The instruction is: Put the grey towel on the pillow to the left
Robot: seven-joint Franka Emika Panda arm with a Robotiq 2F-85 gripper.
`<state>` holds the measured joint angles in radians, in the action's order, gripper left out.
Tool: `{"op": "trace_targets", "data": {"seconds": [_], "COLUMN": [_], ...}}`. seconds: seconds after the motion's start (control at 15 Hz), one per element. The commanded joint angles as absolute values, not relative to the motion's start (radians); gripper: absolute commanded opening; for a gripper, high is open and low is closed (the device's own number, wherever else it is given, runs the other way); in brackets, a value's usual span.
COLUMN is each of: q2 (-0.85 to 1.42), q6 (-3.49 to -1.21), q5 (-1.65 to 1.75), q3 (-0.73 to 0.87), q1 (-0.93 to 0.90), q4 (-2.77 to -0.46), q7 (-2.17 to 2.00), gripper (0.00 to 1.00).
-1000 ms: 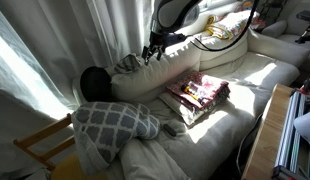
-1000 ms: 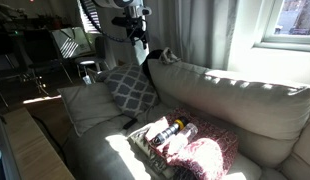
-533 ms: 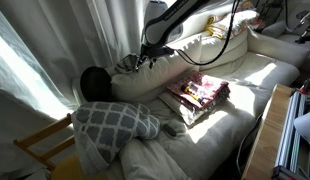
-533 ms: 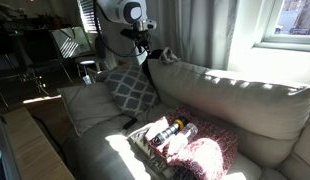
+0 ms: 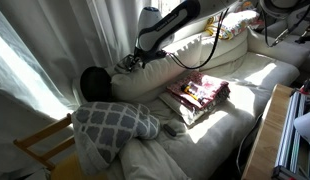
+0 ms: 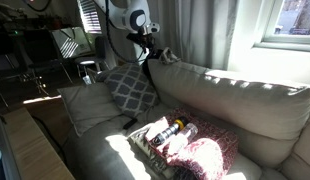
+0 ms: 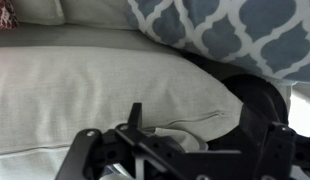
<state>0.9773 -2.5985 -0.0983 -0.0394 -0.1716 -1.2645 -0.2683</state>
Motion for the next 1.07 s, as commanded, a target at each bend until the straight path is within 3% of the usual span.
{"op": "trace_targets", "data": {"seconds": [0.0, 0.27, 0.93, 1.0], "q2": [0.981, 1.042, 1.232, 1.25], "q6": [-2.595, -2.629, -2.928, -2.944], "q5": [-0.101, -0.054, 0.02, 0.024], "q3": [-0.037, 0.031, -0.027, -0.027], "q1": [-0.174, -0.178, -0.132, -0.131], "q4": [-1.257, -1.173, -0.992, -0.977], "q7": [-0.268, -0.265, 0.047, 0.057], "gripper": [1.0, 1.0, 1.0, 0.93]}}
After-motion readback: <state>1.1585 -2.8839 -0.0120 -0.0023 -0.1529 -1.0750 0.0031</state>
